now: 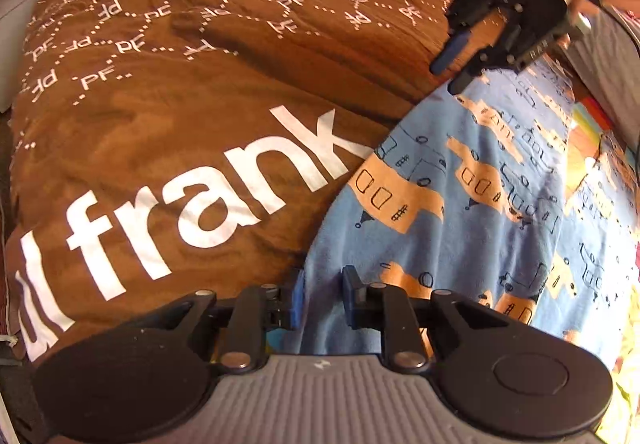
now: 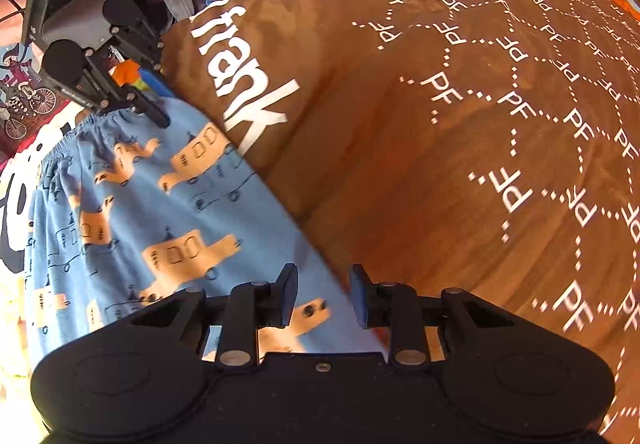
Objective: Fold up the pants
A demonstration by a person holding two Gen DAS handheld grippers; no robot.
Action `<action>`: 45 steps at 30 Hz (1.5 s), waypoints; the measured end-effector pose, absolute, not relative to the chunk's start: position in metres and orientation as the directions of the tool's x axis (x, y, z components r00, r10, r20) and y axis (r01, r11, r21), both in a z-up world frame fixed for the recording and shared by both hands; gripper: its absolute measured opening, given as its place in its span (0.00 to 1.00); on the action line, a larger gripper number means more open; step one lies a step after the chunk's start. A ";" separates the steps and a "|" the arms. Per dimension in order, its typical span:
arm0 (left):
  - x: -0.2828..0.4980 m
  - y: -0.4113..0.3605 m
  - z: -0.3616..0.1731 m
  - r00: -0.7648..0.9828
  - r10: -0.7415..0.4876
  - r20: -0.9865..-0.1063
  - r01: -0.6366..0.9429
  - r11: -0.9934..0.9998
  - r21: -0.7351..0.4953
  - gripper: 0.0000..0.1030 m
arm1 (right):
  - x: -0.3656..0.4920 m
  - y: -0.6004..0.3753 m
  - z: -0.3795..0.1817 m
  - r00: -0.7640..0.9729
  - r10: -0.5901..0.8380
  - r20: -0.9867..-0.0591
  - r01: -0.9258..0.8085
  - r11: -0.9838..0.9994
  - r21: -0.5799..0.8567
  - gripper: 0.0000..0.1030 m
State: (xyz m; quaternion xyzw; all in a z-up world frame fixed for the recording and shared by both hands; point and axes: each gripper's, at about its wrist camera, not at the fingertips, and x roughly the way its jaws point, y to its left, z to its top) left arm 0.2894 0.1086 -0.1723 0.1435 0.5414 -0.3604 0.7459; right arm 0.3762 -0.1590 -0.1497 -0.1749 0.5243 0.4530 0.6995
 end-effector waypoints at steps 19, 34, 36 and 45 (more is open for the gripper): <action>0.295 0.105 -0.173 0.162 -0.368 -0.916 0.731 0.668 -0.139 0.02 | 0.394 -0.164 -0.154 -0.106 0.484 -0.869 -0.818 0.455 0.353 0.00; 0.312 0.114 -0.167 0.264 -0.286 -0.921 0.658 0.752 -0.045 0.13 | 0.408 -0.160 -0.161 0.071 0.445 -0.893 -0.793 0.568 0.221 0.04; 0.309 0.117 -0.163 0.265 -0.285 -0.921 0.670 0.742 -0.037 0.25 | 0.407 -0.159 -0.160 0.076 0.457 -0.886 -0.787 0.573 0.228 0.12; 0.304 0.142 -0.160 0.176 -0.300 -0.938 0.704 0.704 -0.093 0.33 | 0.407 -0.163 -0.161 0.055 0.458 -0.887 -0.787 0.566 0.243 0.23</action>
